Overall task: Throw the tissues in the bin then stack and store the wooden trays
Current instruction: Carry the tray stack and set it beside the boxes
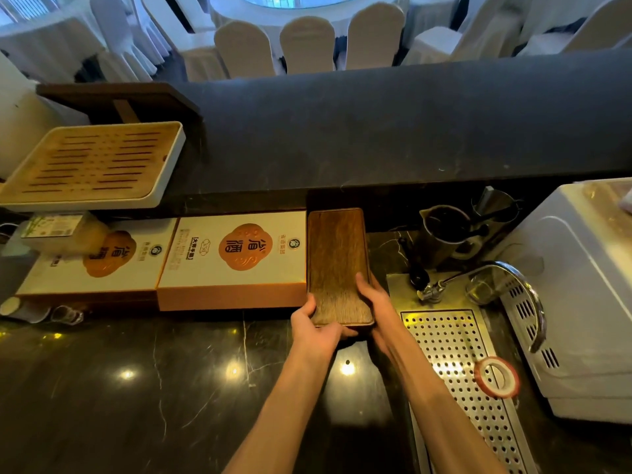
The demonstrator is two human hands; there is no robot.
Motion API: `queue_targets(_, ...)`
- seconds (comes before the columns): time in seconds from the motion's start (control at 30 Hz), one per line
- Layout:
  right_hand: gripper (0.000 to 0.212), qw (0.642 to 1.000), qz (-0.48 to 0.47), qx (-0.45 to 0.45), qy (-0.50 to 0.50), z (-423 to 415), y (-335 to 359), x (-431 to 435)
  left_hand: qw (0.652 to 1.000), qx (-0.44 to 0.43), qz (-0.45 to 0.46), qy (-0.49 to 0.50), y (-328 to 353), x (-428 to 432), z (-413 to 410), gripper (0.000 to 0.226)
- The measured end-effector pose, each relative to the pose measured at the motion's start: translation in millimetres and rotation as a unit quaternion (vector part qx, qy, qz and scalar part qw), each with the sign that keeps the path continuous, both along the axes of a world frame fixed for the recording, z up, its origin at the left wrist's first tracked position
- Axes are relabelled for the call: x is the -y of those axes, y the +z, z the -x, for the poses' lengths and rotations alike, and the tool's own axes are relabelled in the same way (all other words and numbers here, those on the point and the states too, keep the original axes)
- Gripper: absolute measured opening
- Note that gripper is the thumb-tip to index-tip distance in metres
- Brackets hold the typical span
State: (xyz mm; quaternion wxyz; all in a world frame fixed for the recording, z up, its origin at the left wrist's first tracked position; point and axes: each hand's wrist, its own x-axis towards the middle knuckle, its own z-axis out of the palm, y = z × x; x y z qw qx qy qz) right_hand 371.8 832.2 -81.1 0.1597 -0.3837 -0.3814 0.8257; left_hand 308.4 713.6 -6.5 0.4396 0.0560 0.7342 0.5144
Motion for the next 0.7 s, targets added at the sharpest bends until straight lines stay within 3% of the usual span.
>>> queue_targets(0.07,0.065,0.998,-0.042,0.032,-0.018,4.9,-5.0,3.1,0.991,0.092,-0.017,0.094,-0.1,-11.0,3.9,0.022)
queue_targets(0.1,0.063,0.997,-0.053,0.04,-0.029,6.9,-8.8,4.5,0.975,0.164,-0.041,0.145,5.1,-11.9,6.0,0.012)
queue_targets(0.17,0.059,0.996,-0.064,0.048,-0.042,10.2,-12.9,3.6,0.962,0.22,-0.035,0.155,4.3,-15.9,7.7,0.01)
queue_targets(0.27,0.061,0.995,-0.077,0.056,-0.034,10.6,-13.3,1.3,0.987,0.141,0.0,0.079,-1.0,-11.1,3.5,0.082)
queue_targets(0.3,0.063,0.995,-0.075,0.058,-0.031,10.2,-10.5,1.8,0.993,0.105,0.014,0.053,-2.0,-9.6,1.4,0.095)
queue_targets(0.4,0.066,0.995,-0.064,0.07,-0.015,10.6,-0.6,3.8,0.989,0.127,0.012,0.081,15.2,-3.6,-1.8,0.097)
queue_targets(0.6,0.059,1.0,0.014,0.011,0.015,-1.3,12.3,-4.3,0.997,0.048,0.058,0.009,33.4,-1.7,-11.3,0.093)
queue_targets(0.7,0.055,0.999,0.014,0.027,0.01,-3.9,-0.1,-6.6,0.999,0.038,0.024,0.0,33.9,8.1,-11.8,0.08)
